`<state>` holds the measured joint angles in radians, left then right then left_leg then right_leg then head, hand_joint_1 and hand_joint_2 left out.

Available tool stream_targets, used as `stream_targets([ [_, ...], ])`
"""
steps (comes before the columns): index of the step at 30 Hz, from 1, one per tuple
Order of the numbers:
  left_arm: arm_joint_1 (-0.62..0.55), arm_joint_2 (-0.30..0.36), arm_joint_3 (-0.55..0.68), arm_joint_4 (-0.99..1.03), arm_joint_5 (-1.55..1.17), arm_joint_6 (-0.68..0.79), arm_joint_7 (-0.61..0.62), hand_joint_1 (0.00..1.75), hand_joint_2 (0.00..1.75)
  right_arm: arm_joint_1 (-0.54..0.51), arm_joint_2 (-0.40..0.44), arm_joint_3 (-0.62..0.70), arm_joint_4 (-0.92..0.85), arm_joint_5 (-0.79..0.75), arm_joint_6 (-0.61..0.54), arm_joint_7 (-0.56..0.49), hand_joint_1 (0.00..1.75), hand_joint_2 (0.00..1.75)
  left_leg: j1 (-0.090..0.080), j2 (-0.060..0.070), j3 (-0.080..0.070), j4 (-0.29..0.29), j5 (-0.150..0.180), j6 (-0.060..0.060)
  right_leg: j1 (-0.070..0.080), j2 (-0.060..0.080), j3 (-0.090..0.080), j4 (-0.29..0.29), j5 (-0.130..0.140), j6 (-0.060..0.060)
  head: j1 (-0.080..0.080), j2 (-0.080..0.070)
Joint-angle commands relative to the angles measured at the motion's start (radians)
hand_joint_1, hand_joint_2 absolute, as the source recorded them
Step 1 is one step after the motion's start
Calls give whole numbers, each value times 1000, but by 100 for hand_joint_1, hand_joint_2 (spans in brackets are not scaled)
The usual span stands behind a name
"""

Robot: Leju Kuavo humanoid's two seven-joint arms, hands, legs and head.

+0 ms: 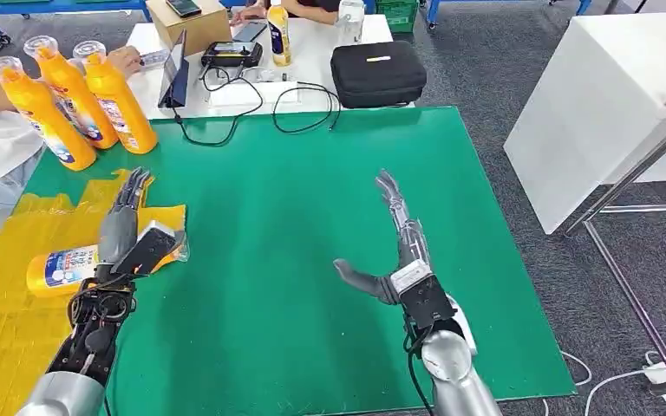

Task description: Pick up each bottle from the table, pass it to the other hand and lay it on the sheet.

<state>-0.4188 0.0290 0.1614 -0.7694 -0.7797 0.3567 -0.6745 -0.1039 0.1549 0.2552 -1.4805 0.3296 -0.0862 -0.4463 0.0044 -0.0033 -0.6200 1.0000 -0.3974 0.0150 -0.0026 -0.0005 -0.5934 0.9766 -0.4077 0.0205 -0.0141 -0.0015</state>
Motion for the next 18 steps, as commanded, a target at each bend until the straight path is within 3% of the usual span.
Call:
stream_targets([
  [1,24,-62,-46,-148,-38,111,68,0,175,-1,6,-31,-5,12,-14,14,0,175,1,-2,1,1,-1,0,1,-2,2,0,-1,0,0,0],
  [5,128,-127,-94,-384,78,2,98,0,175,27,19,-57,-35,24,-41,20,0,175,0,-2,0,0,0,0,0,-2,1,0,-1,0,0,0],
  [8,291,-200,-115,-617,383,-302,185,0,175,78,21,-123,-68,-1,-17,60,0,175,0,-3,3,1,-3,0,0,-3,5,-1,-3,1,0,0],
  [11,454,-220,-151,-707,702,-572,292,0,175,140,33,-228,-89,-43,37,42,0,175,-1,0,3,-1,-3,1,-1,0,4,-2,-2,1,0,0],
  [16,521,-216,-188,-687,857,-680,300,0,175,149,48,-302,-67,-50,78,26,0,175,-2,1,6,0,-9,4,-2,1,7,-3,-5,2,0,0],
  [18,519,-218,-203,-700,867,-679,310,0,175,143,57,-304,-50,-42,86,26,0,175,-3,0,1,0,-7,5,-2,0,2,-2,-4,4,0,0],
])
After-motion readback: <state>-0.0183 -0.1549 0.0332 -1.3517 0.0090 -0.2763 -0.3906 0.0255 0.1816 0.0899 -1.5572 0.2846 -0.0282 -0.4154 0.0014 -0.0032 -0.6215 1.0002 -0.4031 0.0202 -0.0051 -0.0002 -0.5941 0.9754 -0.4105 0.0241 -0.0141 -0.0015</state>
